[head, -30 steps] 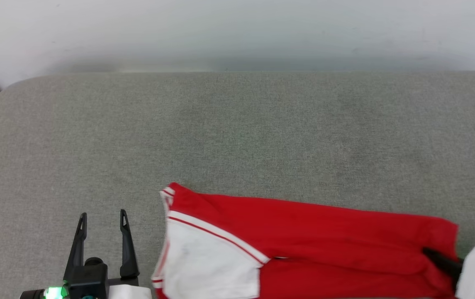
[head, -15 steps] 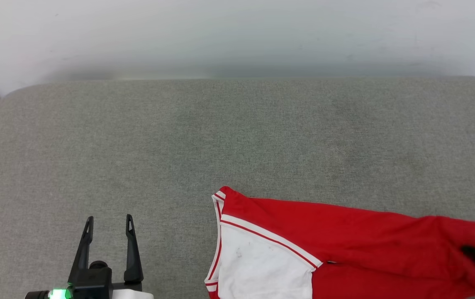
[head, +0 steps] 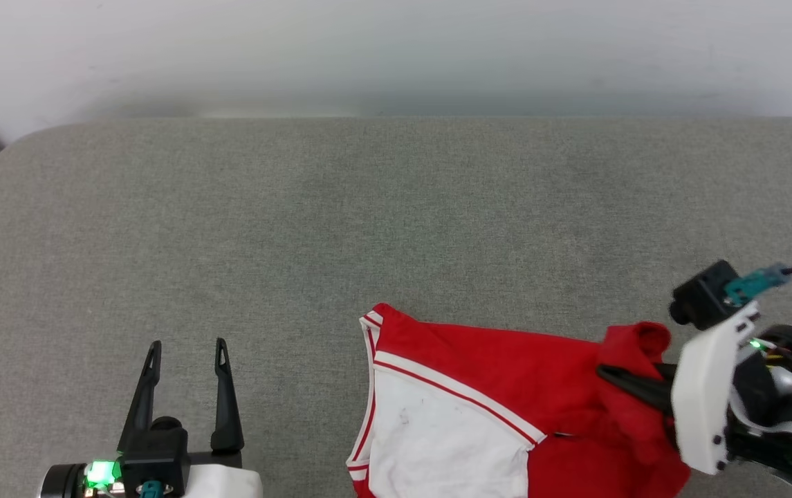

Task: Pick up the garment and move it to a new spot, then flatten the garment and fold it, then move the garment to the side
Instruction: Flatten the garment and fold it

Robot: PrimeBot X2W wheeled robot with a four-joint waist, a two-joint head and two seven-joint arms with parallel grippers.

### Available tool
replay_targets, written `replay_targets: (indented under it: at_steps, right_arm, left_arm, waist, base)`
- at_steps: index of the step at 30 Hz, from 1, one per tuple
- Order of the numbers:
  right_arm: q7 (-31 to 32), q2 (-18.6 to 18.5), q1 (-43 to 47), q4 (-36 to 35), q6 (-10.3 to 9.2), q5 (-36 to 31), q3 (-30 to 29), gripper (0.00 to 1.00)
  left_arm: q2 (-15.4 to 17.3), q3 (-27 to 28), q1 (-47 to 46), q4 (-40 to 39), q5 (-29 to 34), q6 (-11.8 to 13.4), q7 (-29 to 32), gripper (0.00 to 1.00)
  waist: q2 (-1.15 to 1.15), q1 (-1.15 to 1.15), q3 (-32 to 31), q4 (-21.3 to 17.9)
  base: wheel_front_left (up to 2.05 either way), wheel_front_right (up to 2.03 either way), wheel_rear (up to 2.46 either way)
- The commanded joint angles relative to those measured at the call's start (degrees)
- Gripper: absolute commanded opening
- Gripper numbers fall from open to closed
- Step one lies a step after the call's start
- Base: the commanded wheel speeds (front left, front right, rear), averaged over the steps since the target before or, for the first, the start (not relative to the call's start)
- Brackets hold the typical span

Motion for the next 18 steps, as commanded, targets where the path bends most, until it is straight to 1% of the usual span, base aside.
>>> replay_targets:
  at_steps: [1, 6, 11, 15, 18]
  right_arm:
    - [0.8, 1.6, -2.8, 0.0, -0.01, -1.2, 2.0, 0.0]
    - [2.3, 8.1, -11.8, 3.2, -0.02, -4.5, 10.6, 0.0]
    - [1.3, 14.3, -18.9, 10.1, -0.01, -6.4, 18.7, 0.0]
    - [-0.3, 17.5, -22.2, 17.1, -0.02, -7.9, 23.8, 0.0]
    - [-2.2, 19.3, -23.6, 22.7, -0.02, -9.6, 27.3, 0.0]
  left_arm:
    - [-0.4, 0.3, -1.1, 0.1, 0.3, -0.2, -0.3, 1.0]
    - [-0.9, 0.3, -2.4, 0.3, 0.5, -1.0, -0.3, 1.0]
    - [-1.5, 0.2, -3.6, 0.6, 0.7, -1.5, -0.3, 1.0]
    - [-2.1, 0.4, -4.6, 0.7, 0.6, -1.6, -0.3, 1.0]
    - [-2.4, 0.4, -5.2, 1.0, 0.6, -1.7, -0.3, 1.0]
  waist:
    - [0.0, 0.0, 0.5, 0.3]
    - [0.0, 0.0, 1.9, 1.1]
    - [0.0, 0.0, 3.5, 2.2]
    - [0.0, 0.0, 4.8, 3.0]
    - [0.0, 0.0, 5.6, 3.4]
  base:
    - [0.0, 0.0, 0.0]
    - [0.0, 0.0, 0.0]
    - [0.0, 0.0, 0.0]
    - [0.0, 0.0, 0.0]
    - [0.0, 0.0, 0.0]
